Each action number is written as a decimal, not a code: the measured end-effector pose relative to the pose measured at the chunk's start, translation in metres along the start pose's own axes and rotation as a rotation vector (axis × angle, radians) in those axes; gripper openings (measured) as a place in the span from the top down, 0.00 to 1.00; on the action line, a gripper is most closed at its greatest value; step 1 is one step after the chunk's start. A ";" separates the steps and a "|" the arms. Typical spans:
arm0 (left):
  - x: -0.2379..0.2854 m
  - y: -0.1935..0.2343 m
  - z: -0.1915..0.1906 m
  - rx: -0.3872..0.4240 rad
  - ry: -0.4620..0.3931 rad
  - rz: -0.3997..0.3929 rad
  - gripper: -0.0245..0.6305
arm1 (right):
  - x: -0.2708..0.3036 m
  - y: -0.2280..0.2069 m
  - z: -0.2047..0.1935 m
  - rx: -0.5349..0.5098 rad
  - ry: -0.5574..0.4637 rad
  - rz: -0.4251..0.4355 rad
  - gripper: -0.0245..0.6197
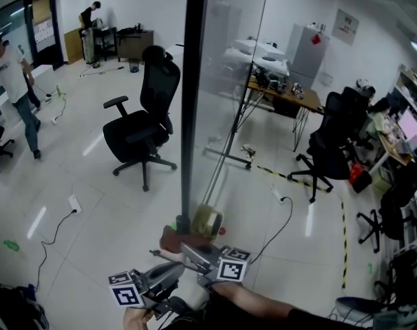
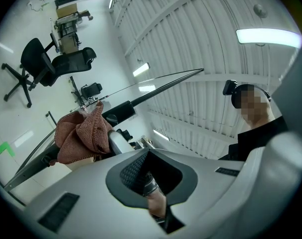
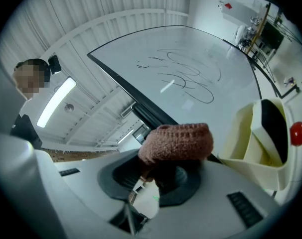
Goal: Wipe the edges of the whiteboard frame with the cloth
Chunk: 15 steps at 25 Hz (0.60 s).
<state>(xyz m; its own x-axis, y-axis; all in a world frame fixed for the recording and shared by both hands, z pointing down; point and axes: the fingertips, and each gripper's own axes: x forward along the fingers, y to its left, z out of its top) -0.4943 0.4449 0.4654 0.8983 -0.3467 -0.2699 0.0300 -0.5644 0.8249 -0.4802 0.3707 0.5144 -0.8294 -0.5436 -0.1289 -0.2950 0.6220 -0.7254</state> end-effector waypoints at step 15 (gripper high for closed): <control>0.006 -0.053 0.009 0.051 -0.017 -0.108 0.97 | -0.001 0.058 0.027 -0.102 -0.004 0.084 0.82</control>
<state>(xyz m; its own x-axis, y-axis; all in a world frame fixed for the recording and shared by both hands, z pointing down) -0.4945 0.4659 0.4160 0.8835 -0.2944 -0.3645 0.1034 -0.6362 0.7646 -0.4834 0.3917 0.4542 -0.8514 -0.4892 -0.1892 -0.2715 0.7197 -0.6390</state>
